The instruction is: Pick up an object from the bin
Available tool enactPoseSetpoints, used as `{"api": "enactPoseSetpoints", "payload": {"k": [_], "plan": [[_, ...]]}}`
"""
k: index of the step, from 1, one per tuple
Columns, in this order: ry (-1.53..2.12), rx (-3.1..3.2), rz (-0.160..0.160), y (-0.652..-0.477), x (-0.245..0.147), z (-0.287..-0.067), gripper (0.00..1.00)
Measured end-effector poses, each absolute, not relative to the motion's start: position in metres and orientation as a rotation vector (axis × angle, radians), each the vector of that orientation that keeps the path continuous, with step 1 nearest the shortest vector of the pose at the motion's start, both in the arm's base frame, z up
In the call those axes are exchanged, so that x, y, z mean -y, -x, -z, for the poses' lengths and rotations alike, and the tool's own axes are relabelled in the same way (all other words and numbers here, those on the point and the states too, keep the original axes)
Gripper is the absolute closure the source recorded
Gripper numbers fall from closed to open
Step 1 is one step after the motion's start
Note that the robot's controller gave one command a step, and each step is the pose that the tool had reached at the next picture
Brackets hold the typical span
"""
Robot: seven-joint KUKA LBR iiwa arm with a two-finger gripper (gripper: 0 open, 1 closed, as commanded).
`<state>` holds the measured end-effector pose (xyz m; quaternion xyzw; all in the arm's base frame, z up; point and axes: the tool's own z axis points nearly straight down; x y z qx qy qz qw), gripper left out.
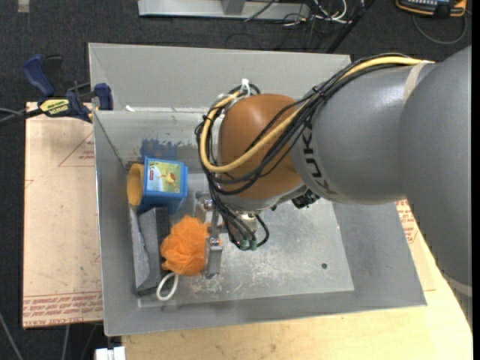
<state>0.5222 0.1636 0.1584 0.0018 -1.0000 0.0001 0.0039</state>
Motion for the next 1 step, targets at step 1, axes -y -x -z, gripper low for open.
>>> {"api": "enactPoseSetpoints", "payload": {"k": [1], "plan": [[0.000, 3.141, 0.002, -0.5241, -0.1628, -0.1629, 0.00]]}}
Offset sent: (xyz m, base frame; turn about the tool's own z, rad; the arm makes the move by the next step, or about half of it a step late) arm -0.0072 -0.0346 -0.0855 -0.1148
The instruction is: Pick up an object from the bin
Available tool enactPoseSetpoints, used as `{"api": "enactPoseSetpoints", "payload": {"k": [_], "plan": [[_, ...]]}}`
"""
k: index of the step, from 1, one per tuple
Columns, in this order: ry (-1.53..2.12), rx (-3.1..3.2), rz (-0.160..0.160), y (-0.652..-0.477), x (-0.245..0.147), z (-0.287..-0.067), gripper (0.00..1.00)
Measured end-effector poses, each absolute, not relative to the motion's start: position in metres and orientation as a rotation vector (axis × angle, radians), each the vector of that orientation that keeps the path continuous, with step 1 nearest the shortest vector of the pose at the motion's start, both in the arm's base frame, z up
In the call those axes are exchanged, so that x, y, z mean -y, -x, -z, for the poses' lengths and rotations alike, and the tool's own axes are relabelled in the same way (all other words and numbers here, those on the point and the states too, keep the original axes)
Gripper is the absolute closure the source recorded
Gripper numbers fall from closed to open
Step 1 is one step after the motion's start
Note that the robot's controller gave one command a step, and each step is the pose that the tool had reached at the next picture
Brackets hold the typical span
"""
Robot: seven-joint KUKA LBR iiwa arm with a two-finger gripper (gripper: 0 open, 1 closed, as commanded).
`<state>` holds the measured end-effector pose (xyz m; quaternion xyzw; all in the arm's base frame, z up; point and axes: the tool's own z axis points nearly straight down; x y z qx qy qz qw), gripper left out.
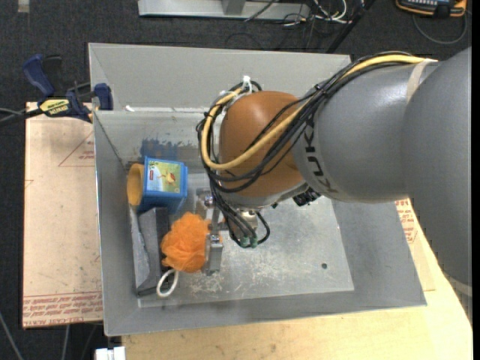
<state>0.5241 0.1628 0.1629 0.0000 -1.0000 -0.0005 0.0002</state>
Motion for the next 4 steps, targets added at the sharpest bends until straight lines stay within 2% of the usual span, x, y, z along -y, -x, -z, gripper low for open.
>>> {"api": "enactPoseSetpoints", "payload": {"k": [1, 2, 3, 4], "plan": [[-0.093, 3.143, 0.004, -0.521, -0.148, -0.121, 0.00], [-0.360, 3.122, 0.003, -0.540, -0.150, -0.070, 1.00], [-0.360, 3.122, 0.003, -0.540, -0.150, -0.070, 1.00], [-0.374, 3.131, 0.006, -0.548, -0.145, -0.245, 1.00]]}}
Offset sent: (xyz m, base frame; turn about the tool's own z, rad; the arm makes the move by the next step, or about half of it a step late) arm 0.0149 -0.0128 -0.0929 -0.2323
